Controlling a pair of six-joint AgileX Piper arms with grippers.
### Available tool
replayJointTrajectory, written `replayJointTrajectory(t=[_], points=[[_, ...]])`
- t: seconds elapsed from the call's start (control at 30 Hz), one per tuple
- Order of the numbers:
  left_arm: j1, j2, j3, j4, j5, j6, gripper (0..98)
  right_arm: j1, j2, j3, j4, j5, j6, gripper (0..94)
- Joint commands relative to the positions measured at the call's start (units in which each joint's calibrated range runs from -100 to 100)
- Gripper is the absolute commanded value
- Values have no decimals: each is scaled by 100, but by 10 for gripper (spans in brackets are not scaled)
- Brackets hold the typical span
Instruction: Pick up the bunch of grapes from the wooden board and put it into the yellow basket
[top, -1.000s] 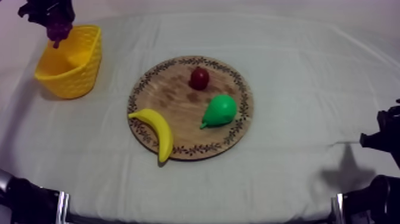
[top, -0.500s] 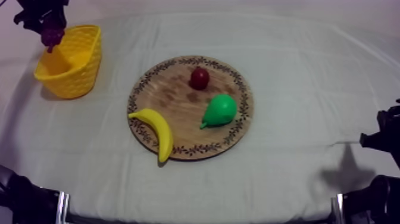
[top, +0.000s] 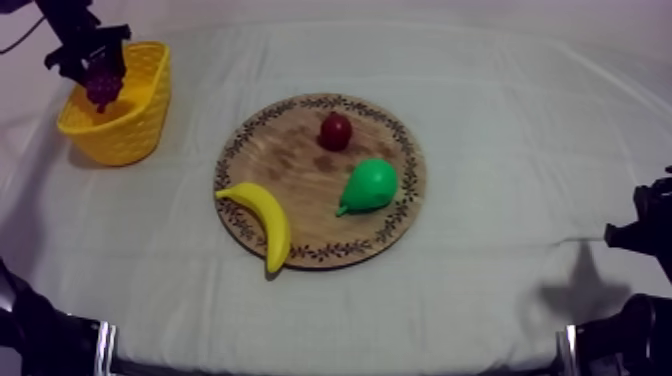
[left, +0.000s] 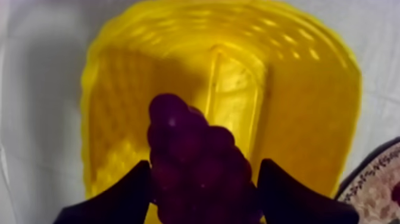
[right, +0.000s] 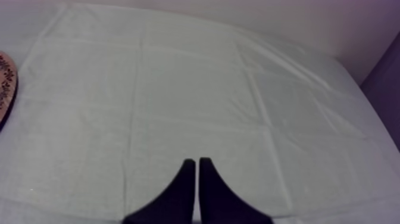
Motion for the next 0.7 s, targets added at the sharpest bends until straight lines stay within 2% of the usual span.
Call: replayJointTrajectory(t=[0.0, 0.33, 0.5, 0.67], points=[[-9, 156, -20, -1, -17, 3, 632, 0, -2, -5, -1, 4, 0, 3], [-36, 484, -159, 38, -81, -45, 911, 0, -2, -5, -1, 4, 0, 3], [-63, 387, -53, 73, -165, -92, 945, 0, -2, -5, -1, 4, 0, 3], [-86, 32, 225, 146, -200, -127, 911, 0, -2, -5, -1, 4, 0, 3]])
